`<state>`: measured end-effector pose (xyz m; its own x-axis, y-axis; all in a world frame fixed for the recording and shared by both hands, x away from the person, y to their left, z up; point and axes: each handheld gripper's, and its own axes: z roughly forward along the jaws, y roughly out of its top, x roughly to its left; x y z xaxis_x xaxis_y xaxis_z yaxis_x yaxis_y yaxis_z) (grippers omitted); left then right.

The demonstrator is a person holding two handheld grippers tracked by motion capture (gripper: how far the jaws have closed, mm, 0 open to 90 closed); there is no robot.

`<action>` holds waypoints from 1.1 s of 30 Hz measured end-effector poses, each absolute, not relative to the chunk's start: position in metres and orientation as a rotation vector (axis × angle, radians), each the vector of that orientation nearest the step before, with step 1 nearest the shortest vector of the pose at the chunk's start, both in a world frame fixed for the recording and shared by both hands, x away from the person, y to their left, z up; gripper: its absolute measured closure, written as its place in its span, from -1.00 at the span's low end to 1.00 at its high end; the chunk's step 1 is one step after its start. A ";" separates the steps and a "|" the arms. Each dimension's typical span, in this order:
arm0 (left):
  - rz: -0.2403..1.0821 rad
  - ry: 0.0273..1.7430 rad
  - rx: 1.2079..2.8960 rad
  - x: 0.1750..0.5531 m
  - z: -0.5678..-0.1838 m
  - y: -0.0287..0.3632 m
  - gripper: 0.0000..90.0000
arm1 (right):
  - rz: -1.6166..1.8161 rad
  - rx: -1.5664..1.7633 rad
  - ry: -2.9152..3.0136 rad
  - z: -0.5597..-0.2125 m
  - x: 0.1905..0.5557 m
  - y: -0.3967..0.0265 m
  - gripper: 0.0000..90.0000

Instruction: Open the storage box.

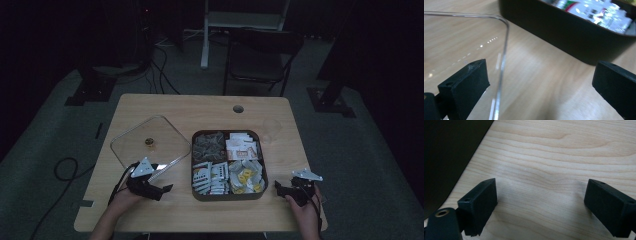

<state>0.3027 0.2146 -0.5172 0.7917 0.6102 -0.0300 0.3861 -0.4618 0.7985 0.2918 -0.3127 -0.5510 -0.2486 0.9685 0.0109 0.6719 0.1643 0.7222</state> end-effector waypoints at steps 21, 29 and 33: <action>0.264 0.601 2.265 0.273 -0.532 0.194 -0.97 | 0.892 1.474 2.072 -0.551 0.289 -0.308 -0.76; 0.232 0.579 2.353 0.275 -0.544 0.190 -0.97 | 0.923 1.392 2.147 -0.551 0.288 -0.306 -0.76; 0.246 0.582 2.358 0.276 -0.545 0.188 -0.97 | 0.926 1.393 2.146 -0.551 0.288 -0.306 -0.76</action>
<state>0.2763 0.1883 -0.5454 0.8818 0.4713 0.0178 0.3417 -0.6643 0.6648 0.2877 -0.3058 -0.5508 -0.4114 0.9114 0.0111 0.6334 0.2771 0.7225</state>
